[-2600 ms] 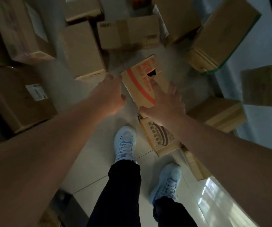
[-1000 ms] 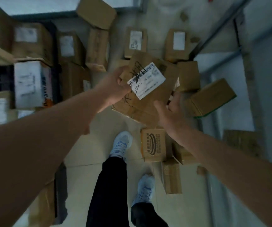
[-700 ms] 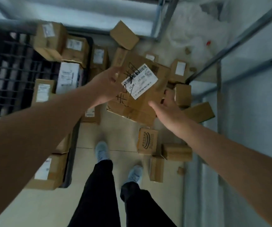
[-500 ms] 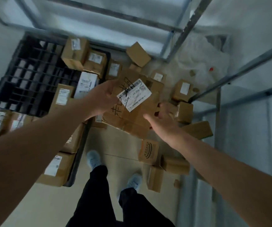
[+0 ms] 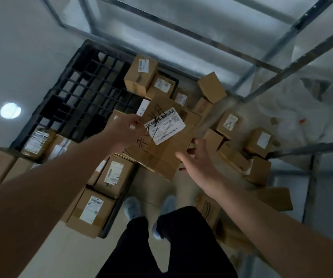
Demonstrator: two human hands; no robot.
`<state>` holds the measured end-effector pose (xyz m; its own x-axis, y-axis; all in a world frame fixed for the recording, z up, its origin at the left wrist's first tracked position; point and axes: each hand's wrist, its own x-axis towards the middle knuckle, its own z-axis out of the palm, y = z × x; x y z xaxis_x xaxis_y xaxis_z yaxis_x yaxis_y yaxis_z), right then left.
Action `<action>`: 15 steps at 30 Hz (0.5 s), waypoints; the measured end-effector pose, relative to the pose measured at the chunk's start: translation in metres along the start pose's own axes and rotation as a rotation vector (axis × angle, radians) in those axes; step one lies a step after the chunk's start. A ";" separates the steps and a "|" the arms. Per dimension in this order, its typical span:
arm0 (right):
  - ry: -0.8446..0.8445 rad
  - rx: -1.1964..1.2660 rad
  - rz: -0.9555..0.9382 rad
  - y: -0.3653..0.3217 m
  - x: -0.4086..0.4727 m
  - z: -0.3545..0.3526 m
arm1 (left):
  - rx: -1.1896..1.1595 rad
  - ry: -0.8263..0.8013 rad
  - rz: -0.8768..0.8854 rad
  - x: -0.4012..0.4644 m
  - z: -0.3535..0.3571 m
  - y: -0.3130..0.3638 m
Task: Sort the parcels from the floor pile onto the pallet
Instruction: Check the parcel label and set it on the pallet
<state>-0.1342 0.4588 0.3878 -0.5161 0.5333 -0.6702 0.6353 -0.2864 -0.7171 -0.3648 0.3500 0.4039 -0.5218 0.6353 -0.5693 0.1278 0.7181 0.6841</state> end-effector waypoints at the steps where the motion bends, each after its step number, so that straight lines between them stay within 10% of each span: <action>1: -0.020 0.009 0.005 -0.004 0.010 0.005 | -0.013 0.001 -0.013 0.008 -0.005 -0.004; 15: -0.388 -0.001 0.018 -0.054 0.285 0.055 | -0.476 0.207 -0.337 0.204 -0.031 -0.067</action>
<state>-0.3468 0.5827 0.2250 -0.6836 0.1876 -0.7053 0.6466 -0.2924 -0.7045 -0.5062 0.4230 0.2563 -0.6273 0.2926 -0.7218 -0.4380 0.6338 0.6376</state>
